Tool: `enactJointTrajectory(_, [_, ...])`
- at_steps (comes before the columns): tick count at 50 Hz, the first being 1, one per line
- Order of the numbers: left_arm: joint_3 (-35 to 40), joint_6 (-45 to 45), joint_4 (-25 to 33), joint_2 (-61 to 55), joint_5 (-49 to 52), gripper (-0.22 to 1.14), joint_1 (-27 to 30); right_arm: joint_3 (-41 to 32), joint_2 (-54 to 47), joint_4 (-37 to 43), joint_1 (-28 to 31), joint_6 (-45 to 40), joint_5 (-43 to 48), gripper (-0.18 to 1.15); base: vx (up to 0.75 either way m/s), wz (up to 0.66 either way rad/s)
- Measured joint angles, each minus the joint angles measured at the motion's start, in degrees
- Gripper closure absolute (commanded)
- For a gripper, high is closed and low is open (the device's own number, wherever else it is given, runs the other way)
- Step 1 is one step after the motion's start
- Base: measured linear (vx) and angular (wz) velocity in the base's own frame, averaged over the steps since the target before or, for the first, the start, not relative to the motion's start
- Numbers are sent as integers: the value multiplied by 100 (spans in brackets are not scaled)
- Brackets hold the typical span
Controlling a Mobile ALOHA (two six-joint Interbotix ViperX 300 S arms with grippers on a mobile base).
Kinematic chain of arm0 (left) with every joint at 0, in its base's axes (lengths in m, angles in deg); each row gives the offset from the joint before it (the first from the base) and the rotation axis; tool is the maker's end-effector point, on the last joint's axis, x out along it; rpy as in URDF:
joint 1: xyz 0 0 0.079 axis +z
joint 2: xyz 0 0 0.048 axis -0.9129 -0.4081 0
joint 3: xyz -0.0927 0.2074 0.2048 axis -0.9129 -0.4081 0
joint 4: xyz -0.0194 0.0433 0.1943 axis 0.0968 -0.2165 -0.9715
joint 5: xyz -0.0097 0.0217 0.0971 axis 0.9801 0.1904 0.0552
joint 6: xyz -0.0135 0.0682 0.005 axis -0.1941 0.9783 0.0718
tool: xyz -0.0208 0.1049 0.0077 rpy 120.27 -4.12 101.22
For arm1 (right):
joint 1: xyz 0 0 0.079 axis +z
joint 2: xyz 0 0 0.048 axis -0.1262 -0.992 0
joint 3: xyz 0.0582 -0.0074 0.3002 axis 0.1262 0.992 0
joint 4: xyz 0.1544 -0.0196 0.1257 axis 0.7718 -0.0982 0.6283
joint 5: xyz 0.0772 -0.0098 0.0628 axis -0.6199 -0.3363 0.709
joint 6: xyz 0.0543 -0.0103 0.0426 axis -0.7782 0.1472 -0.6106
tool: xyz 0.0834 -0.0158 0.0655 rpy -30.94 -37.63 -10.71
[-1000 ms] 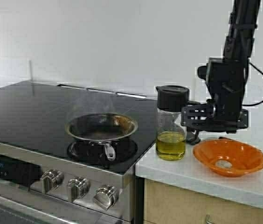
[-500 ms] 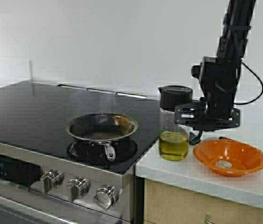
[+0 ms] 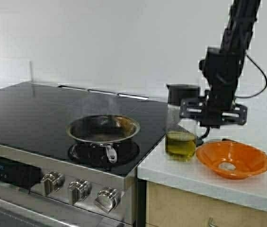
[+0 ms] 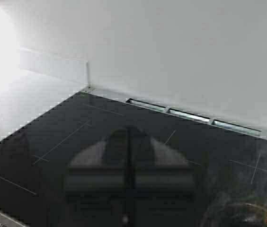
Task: Add oil to the pan and cook the shrimp and serve it
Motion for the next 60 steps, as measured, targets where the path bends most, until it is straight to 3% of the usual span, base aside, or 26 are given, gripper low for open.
enactJointTrajectory(9, [0,-35,0,-9,0,89,0,-237,413,659,202,1134,-97,89,0,0])
enactJointTrajectory(28, [-9,-167,0,-9,9,89,0,-1538,624,2487,844,5221,-158,89,0,0])
enactJointTrajectory(37, [-9,-176,9,0,9,89,0,-2250,475,3296,958,6759,-62,89,0,0])
enactJointTrajectory(60, [-9,-220,9,53,88,89,0,-3665,-668,3665,1195,9932,677,89,0,0])
